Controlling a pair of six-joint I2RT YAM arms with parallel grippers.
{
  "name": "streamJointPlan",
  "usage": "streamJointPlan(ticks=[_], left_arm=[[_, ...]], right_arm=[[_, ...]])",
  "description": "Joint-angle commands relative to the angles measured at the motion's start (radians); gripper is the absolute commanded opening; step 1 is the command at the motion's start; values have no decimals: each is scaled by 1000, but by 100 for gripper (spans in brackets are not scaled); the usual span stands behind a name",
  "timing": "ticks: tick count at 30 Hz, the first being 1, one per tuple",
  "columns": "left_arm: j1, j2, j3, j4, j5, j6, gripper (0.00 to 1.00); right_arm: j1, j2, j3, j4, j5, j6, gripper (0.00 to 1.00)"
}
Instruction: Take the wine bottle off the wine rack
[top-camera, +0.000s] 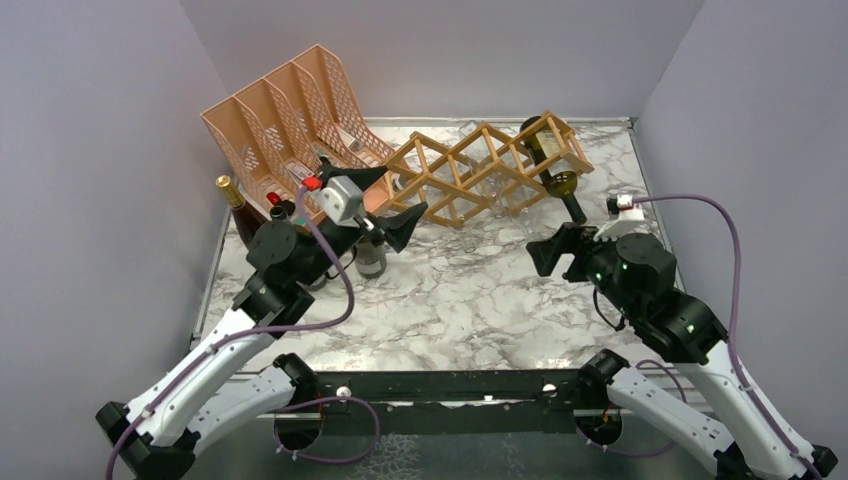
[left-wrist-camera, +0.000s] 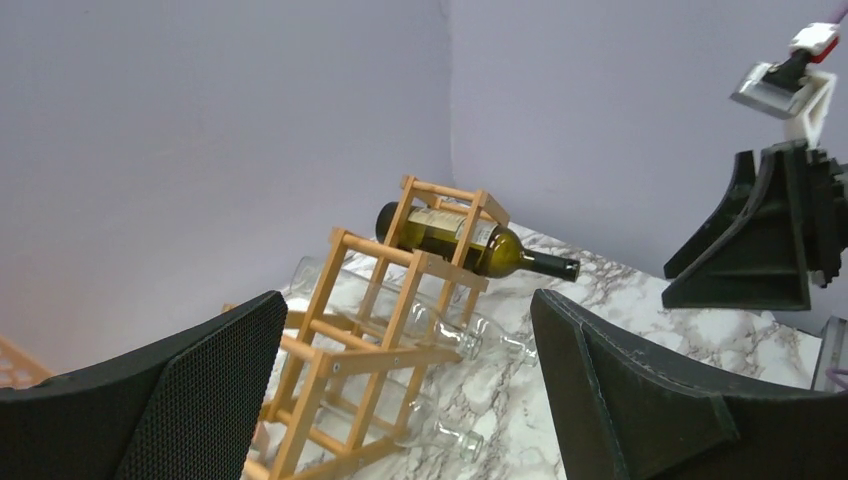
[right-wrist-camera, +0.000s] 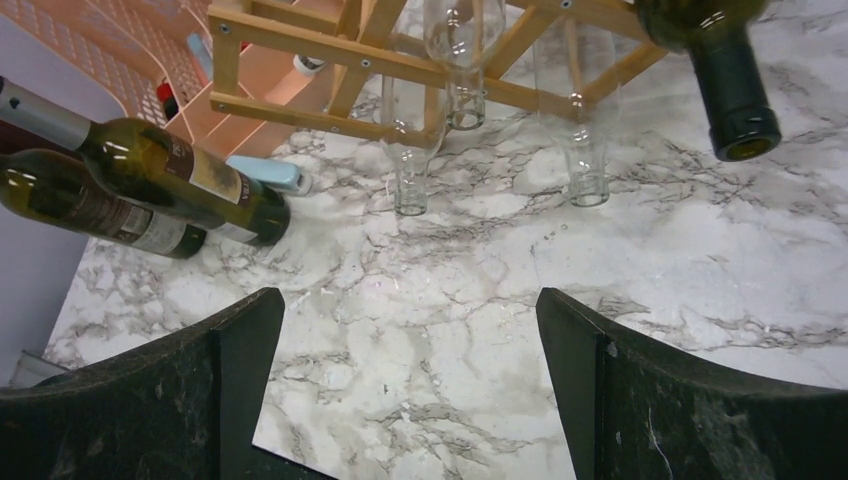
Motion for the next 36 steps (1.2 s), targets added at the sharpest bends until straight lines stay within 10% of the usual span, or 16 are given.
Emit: streamJointPlan(ticks=[1, 18, 27, 36], left_arm=[[-2, 130, 110, 17, 115, 62, 99], [0, 102, -35, 108, -28, 159, 99], [0, 48, -70, 99, -75, 213, 99], [0, 31, -89, 107, -95, 231, 99]], right_arm=[[-1, 51, -11, 61, -62, 21, 100], [-1, 265, -10, 137, -79, 28, 100], [-41, 477, 170, 148, 149, -117, 100], [-296, 626, 313, 214, -183, -170, 100]])
